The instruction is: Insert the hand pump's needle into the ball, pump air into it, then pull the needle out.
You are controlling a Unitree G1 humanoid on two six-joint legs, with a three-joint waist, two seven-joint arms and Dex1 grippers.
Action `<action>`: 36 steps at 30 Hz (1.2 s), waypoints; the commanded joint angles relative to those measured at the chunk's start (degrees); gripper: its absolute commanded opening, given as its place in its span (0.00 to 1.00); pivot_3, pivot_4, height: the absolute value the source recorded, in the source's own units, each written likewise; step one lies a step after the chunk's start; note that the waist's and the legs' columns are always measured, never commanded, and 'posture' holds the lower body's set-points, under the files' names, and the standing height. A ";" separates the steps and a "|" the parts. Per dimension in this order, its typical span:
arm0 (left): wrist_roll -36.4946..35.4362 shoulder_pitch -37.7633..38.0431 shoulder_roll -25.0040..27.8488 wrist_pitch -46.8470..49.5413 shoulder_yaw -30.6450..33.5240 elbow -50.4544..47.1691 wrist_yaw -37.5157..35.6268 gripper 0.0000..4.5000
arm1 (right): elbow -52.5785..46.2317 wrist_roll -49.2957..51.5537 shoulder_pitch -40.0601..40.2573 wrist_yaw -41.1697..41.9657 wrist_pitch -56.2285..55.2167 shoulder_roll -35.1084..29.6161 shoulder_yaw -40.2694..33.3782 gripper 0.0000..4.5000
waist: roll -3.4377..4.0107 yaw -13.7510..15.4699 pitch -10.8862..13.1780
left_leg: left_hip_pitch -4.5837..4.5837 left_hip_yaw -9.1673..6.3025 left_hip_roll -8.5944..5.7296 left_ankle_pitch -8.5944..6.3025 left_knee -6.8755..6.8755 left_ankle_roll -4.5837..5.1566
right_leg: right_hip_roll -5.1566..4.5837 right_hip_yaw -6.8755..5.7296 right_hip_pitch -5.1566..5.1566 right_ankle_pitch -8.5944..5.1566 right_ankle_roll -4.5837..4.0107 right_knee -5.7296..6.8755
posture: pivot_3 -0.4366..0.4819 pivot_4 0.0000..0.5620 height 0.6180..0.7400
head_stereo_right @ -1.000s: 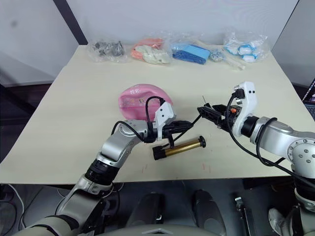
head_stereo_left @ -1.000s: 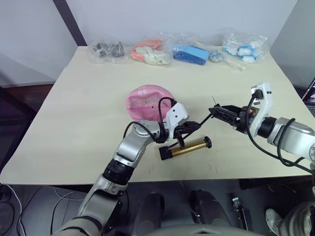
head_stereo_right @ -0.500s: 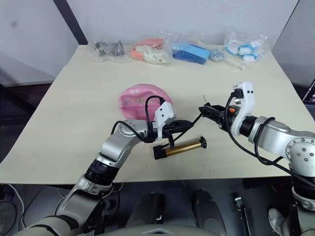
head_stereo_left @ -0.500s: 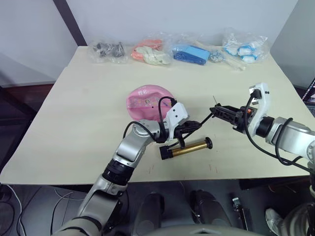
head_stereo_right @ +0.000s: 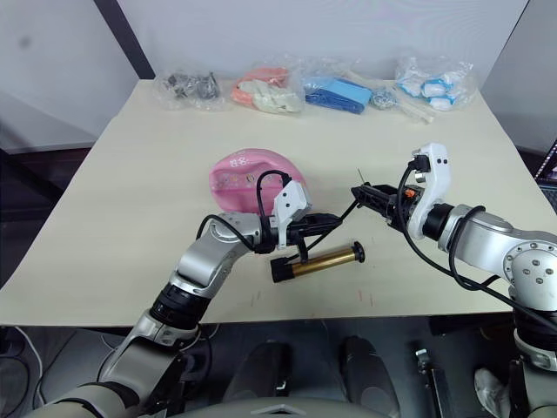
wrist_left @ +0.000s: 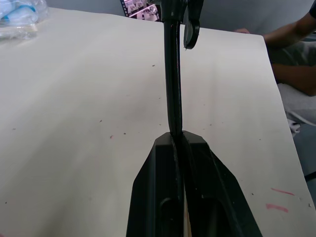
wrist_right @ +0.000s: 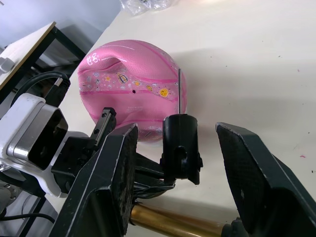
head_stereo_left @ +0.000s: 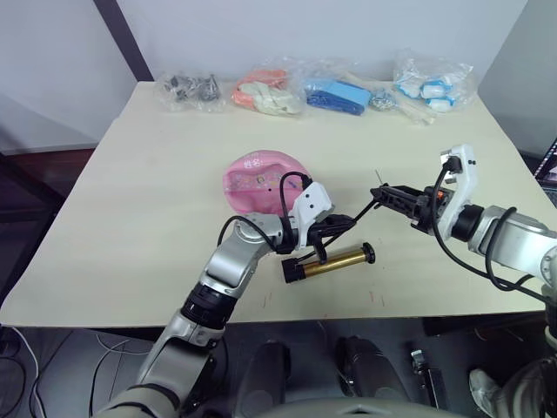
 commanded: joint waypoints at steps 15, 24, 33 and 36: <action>-1.40 -0.47 -0.34 1.32 1.13 -5.20 0.27 0.00 | -0.24 1.02 -1.59 -0.22 -0.79 1.19 -1.51 0.08 | 0.00 0.01 0.00 | 0.00 0.00 0.00 0.00 0.00 0.00 | 0.00 0.00 -0.01 -0.01 0.01 0.00 | 0.48 0.27 1.00; -4.06 -0.30 0.07 3.72 2.75 -4.67 -1.11 0.16 | -0.65 1.86 -1.96 -0.95 -0.74 2.02 -1.35 0.08 | 0.00 -0.02 0.00 | -0.01 0.00 0.01 0.00 0.00 0.00 | 0.00 0.00 -0.01 -0.01 0.01 0.00 | 0.48 0.27 1.00; -9.70 2.48 7.06 4.71 9.11 -12.33 -4.51 1.00 | 0.65 0.93 -3.69 -1.71 0.08 2.01 -0.05 0.08 | 0.02 -0.29 0.01 | -0.02 0.03 0.03 0.00 -0.05 0.00 | 0.02 0.02 -0.07 -0.01 0.01 0.00 | 0.48 0.27 1.00; -13.21 3.90 11.54 7.06 12.92 -16.46 -5.89 1.00 | 0.74 1.09 -4.83 -1.83 1.24 1.46 0.87 0.08 | 0.04 -0.29 0.03 | -0.03 0.02 0.04 0.00 -0.08 0.00 | 0.02 0.01 -0.08 -0.01 0.00 -0.03 | 0.48 0.27 1.00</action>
